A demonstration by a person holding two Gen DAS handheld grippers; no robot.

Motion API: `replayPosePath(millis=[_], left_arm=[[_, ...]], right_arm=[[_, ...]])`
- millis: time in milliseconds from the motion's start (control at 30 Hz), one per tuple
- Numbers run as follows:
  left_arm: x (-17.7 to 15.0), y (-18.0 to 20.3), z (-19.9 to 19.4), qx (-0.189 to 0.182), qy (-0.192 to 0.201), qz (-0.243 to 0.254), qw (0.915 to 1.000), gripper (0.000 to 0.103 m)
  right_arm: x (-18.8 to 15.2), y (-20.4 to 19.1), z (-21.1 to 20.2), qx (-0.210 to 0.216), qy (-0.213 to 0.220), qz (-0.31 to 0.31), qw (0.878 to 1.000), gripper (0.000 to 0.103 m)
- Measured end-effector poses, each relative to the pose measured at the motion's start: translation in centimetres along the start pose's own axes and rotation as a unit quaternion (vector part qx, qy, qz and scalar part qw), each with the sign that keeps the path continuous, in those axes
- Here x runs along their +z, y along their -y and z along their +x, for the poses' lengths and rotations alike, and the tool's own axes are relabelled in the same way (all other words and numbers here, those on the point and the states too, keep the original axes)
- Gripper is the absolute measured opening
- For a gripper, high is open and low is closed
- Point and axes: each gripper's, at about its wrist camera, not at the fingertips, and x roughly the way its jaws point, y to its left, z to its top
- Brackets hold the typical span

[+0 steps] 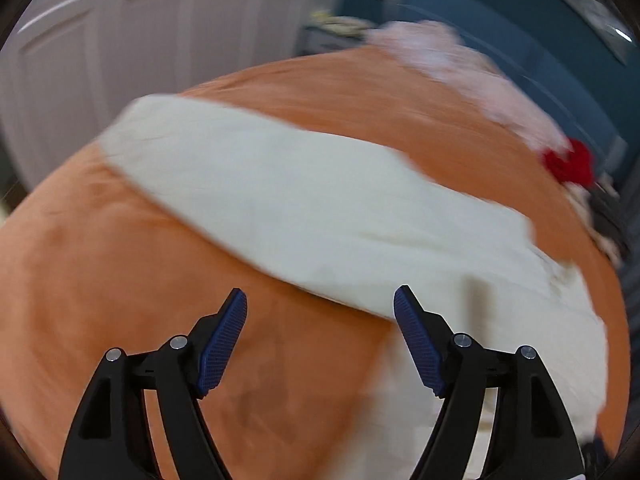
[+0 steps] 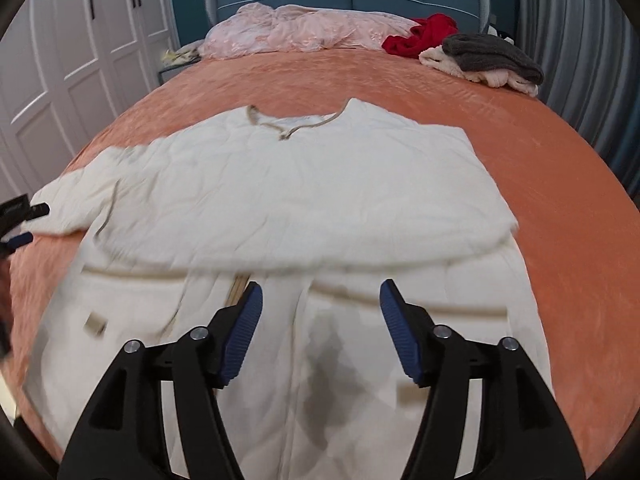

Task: Fold large clothes

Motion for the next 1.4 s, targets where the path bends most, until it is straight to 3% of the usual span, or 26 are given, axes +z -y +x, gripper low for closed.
replayPosePath(millis=[133,200,367,433,467,567,700,900,1067,1100,1167,1300,1400], left_arm=[[4.8,-8.7,2.2,0.054,-0.003,-0.083,0.9951,0.072],[6.3,-11.7,3.0,0.059,-0.002,-0.124,0.9906,0.072],[8.0,-16.1,5.8,0.026,-0.025,-0.217,0.9755,0.07],[7.9,-16.9,6.4,0.007,-0.024,-0.251,0.9677,0.065],[8.1,-17.0,6.5,0.002,-0.02,-0.257,0.9661,0.056],[8.9,-16.7,7.0,-0.015,-0.027,-0.242,0.9697,0.012],[10.0,-15.7,7.3,-0.009,-0.036,-0.213,0.9763,0.011],[10.5,-15.9,7.8,-0.012,-0.047,-0.243,0.9689,0.027],[10.9,-15.6,8.6,0.0,-0.057,-0.238,0.9695,0.027],[11.0,-15.5,8.5,-0.004,-0.054,-0.238,0.9697,0.023],[11.6,-14.7,7.9,-0.008,-0.041,-0.219,0.9749,0.006],[13.1,-11.7,4.4,-0.016,0.008,-0.148,0.9888,0.003],[14.6,-6.6,-0.4,-0.032,0.054,-0.069,0.9956,0.003]], right_arm=[[-1.3,-0.6,-1.7,0.007,-0.017,0.026,0.999,0.061],[-1.7,-0.9,-1.9,0.015,-0.025,0.042,0.999,0.061],[-1.7,-2.1,-2.0,0.022,-0.04,0.054,0.997,0.061],[-1.7,-2.6,-2.1,0.018,-0.039,0.048,0.998,0.061],[-1.6,-2.8,-2.2,0.019,-0.039,0.044,0.998,0.061],[-1.6,-3.0,-2.4,0.02,-0.039,0.04,0.998,0.061],[-1.7,-2.9,-2.4,0.023,-0.042,0.043,0.998,0.061],[-1.5,-3.1,-2.7,0.018,-0.035,0.028,0.999,0.061],[-1.5,-3.8,-3.0,0.013,-0.031,0.012,0.999,0.061],[-1.5,-3.8,-3.0,0.014,-0.03,0.013,0.999,0.061],[-1.5,-4.0,-3.0,0.015,-0.031,0.014,0.999,0.061],[-1.4,-4.3,-3.0,0.02,-0.031,0.011,0.999,0.061],[-1.4,-4.4,-3.1,0.026,-0.028,0.016,0.999,0.061]])
